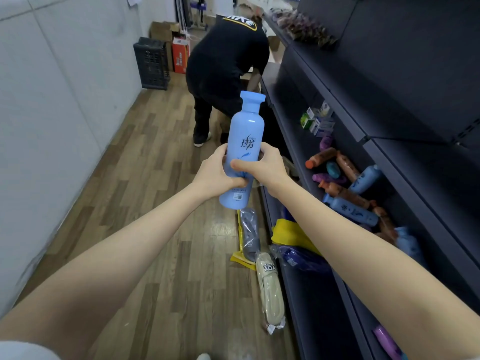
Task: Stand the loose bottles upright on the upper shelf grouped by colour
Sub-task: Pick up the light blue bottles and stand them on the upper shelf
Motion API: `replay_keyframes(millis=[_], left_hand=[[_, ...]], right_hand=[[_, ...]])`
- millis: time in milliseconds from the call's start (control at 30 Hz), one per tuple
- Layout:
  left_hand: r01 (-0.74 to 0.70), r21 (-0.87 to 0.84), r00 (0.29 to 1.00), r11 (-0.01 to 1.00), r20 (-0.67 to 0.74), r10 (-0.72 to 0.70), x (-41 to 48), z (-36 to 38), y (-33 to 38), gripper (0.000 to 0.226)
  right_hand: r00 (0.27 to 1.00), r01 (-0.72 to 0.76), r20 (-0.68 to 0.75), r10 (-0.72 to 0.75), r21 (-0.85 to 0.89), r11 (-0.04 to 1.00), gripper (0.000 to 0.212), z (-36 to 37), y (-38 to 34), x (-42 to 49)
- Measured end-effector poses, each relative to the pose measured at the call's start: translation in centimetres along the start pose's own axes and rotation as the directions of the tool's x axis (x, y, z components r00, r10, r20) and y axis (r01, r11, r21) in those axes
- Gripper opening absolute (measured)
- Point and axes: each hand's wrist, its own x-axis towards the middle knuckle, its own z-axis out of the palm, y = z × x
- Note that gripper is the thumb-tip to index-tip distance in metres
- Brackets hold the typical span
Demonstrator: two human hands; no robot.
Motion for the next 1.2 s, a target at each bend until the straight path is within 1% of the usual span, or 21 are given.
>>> replay_keyframes(millis=[100, 233, 400, 700, 1033, 1200], left_hand=[[0.014, -0.008, 1.0, 1.0, 0.024, -0.014, 1.4, 0.1, -0.8, 0.072], [0.03, -0.023, 0.999, 0.999, 0.043, -0.029, 3.4, 0.4, -1.4, 0.071], [0.05, -0.046, 0.997, 0.998, 0.062, -0.047, 6.3, 0.9, -1.9, 0.07], [0.057, -0.043, 0.998, 0.997, 0.029, -0.056, 13.7, 1.6, -2.1, 0.062], [0.043, -0.06, 0.999, 0.997, -0.009, -0.044, 21.3, 2.6, -1.4, 0.061], [0.053, -0.063, 0.998, 0.997, -0.02, -0.055, 23.4, 3.0, -1.8, 0.066]], right_hand=[[1.0, -0.024, 0.007, 0.023, 0.007, 1.0, 0.038, 0.1, 0.5, 1.1], [0.999, -0.054, 0.0, 0.054, -0.014, 0.998, 0.042, 0.0, 1.2, 3.1], [0.997, -0.072, 0.012, 0.072, -0.027, 0.997, 0.04, -0.4, 1.9, 6.0], [0.998, -0.037, 0.05, 0.039, -0.028, 0.999, 0.043, -2.1, 2.5, 13.5], [0.997, -0.025, 0.078, 0.025, 0.008, 1.0, 0.046, -4.3, 2.8, 21.4], [0.994, -0.022, 0.104, 0.02, 0.023, 0.999, 0.045, -4.6, 3.4, 23.6]])
